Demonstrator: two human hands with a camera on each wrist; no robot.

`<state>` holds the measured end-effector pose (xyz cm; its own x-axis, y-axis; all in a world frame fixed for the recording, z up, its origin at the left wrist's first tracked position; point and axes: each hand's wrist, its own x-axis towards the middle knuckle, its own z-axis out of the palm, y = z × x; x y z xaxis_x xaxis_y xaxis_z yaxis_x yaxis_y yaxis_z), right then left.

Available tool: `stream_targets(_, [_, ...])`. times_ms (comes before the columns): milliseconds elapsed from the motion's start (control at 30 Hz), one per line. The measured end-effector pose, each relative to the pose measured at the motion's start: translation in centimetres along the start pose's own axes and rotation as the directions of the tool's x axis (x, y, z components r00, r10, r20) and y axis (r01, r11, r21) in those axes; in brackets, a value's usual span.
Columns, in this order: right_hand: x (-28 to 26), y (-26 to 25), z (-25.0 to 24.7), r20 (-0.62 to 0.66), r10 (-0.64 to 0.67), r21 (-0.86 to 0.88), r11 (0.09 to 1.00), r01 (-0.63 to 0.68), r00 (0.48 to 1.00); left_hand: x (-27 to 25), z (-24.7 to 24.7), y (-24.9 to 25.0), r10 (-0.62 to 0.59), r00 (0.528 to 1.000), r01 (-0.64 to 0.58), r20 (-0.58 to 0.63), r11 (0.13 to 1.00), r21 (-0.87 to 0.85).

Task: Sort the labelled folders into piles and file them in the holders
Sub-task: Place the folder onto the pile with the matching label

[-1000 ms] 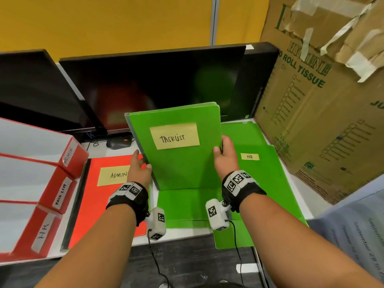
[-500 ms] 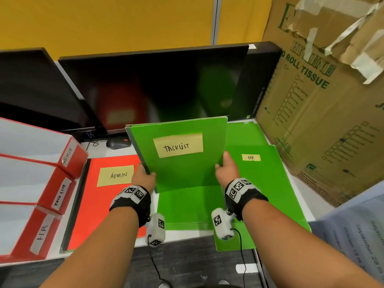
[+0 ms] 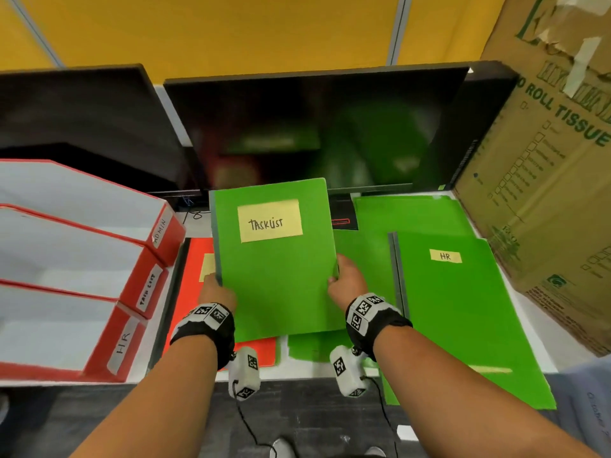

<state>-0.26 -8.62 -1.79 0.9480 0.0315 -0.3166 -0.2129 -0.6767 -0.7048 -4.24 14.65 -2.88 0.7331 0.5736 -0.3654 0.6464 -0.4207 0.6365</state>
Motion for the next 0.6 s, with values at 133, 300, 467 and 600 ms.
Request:
stream_targets(133, [-0.2,-0.9,4.6,0.118,-0.009,0.029,1.000,0.005,0.993,1.0,-2.7,-3.1,-0.082,0.995,0.086,-0.064,0.994,0.065])
stream_targets(300, [0.0,-2.5,8.4,0.209,-0.054,-0.143,0.986,0.086,0.976,3.0,-5.4,-6.7,-0.152,0.984,0.168,-0.096,0.966,0.194])
stream_targets(467, [0.2,-3.1,10.3,0.322,-0.038,-0.227,0.967,0.116,0.946,4.6,-6.1,-8.6,-0.180,0.980,0.195,-0.087,0.955,0.223])
stream_targets(600, [0.3,-3.0,10.8,0.352,-0.023,-0.296,0.945,0.135,0.936,5.6,-5.8,-9.7,-0.200,0.977,0.213,-0.076,0.938,0.272])
